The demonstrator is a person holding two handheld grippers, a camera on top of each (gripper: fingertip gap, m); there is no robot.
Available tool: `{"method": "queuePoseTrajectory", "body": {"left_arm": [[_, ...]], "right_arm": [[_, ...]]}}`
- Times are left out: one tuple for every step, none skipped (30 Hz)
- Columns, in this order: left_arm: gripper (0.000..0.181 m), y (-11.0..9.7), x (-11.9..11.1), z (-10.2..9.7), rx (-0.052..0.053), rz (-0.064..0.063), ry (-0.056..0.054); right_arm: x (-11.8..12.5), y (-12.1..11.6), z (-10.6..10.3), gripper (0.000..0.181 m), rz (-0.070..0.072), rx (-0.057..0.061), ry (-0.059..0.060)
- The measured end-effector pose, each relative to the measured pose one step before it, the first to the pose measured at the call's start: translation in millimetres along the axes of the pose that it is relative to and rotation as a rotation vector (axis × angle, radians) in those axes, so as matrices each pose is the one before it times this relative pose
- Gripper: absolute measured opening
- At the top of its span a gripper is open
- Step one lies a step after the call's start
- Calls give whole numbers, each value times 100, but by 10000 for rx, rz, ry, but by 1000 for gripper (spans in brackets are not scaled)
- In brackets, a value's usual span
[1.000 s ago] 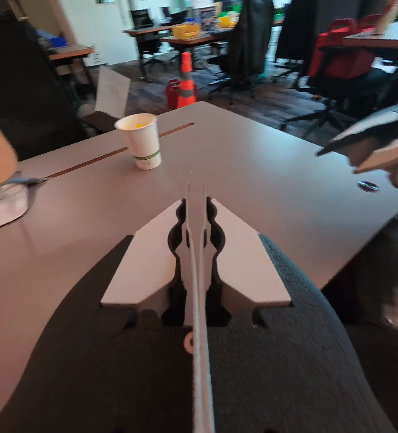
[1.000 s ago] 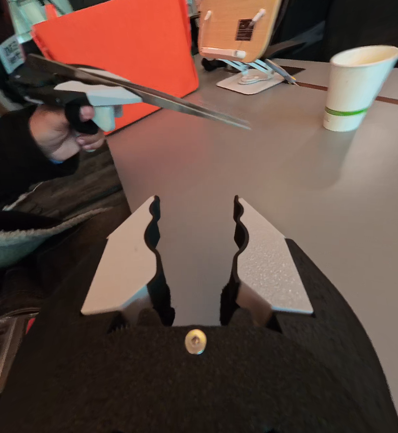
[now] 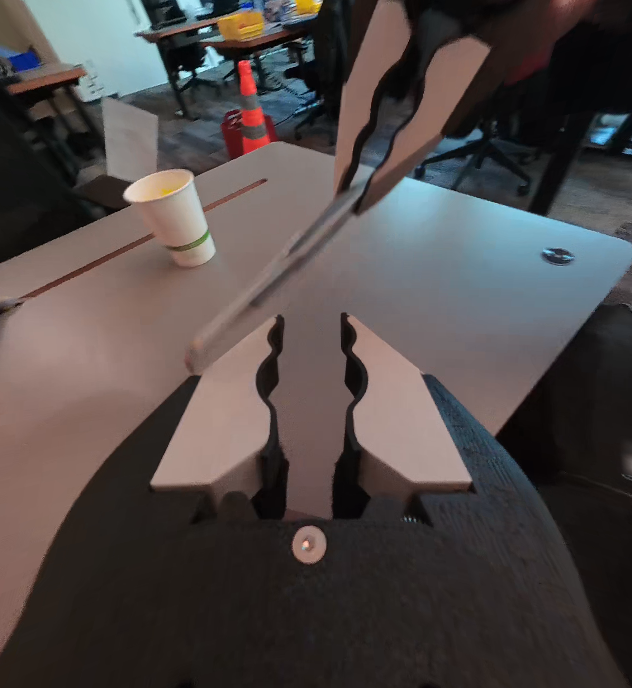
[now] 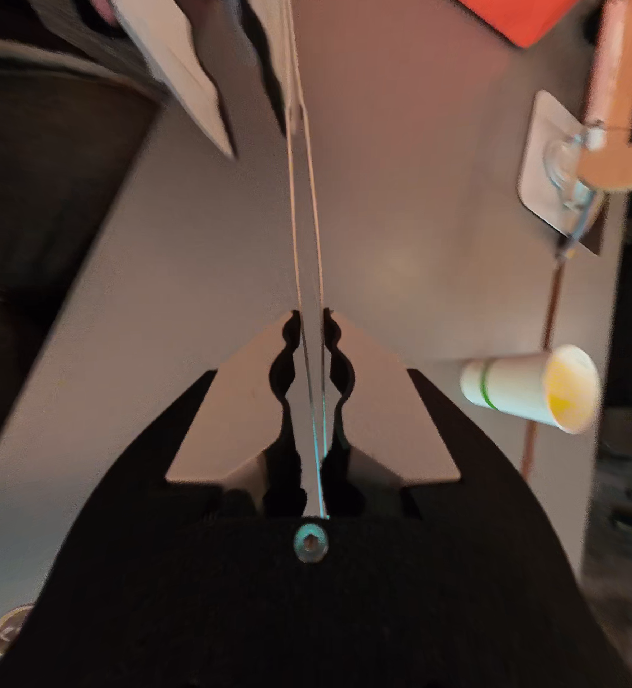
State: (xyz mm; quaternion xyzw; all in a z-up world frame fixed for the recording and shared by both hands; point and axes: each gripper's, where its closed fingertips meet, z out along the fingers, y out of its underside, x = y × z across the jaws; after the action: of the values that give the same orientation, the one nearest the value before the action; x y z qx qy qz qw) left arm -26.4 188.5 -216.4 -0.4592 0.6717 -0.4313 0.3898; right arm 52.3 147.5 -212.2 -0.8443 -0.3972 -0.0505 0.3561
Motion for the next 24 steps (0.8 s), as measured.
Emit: {"method": "queuePoseTrajectory", "body": {"left_arm": [[30,197,-660,18,-65,-218,-191],[30,270,-668,74,-116,-248,-216],[30,259,-473,91,-137,-220,-109],[30,150,-359,92,-77,-184,-73],[30,102,-251,92,-46,-147,-38],[30,68,-139,54,-41,-105,-5],[30,-2,-159,16,-7,-70,-44],[30,-22,-142,-20,20,-37,-66],[30,18,-100,-45,-9,-6,-42],[29,93,-60,-32,-52,14,-22],[29,114,-77,-28,-62,26,-20],[29,84,-140,-28,-35,40,-54],[28,42,-181,-52,2,55,-81],[28,47,-180,-25,-2,57,-69],[28,44,-118,4,-27,41,-11],[28,43,-106,11,-26,3,0],[28,5,-137,13,-1,-29,-18],[27,6,-137,34,2,-59,-10],[27,77,-77,83,-41,-85,25],[27,139,-86,120,-73,-98,22],[27,151,-97,124,-59,-92,9],[27,156,-62,116,-64,-75,21],[27,188,-62,123,-88,-60,16],[27,180,-142,86,-88,-58,-35]], "right_arm": [[1650,1023,-420,11,107,-300,411],[1694,1205,-155,11,198,-336,352],[1577,1341,157,11,233,-409,240],[1420,1351,484,11,215,-455,157],[1199,1418,801,11,118,-611,66],[926,957,1001,11,-5,-410,-25],[778,516,1122,11,-55,-198,-41],[655,261,1236,11,47,-42,-52],[608,260,1369,10,96,-36,-76],[533,390,1401,10,109,-158,-122],[454,497,1336,10,133,-261,-152],[390,419,1177,10,128,-259,-160],[308,172,954,10,87,-148,-166],[235,-221,681,10,68,97,-140],[145,-584,459,11,53,357,-135],[94,-468,407,11,56,293,-127],[5,-130,418,11,42,101,-149],[-48,255,473,11,21,-100,-163],[-67,473,518,12,41,-157,-161],[-96,538,537,12,93,-131,-176],[-139,530,516,12,170,-87,-204],[-202,448,485,13,234,-29,-239],[-222,385,404,14,207,-12,-232],[-141,298,312,14,153,14,-125]]}}
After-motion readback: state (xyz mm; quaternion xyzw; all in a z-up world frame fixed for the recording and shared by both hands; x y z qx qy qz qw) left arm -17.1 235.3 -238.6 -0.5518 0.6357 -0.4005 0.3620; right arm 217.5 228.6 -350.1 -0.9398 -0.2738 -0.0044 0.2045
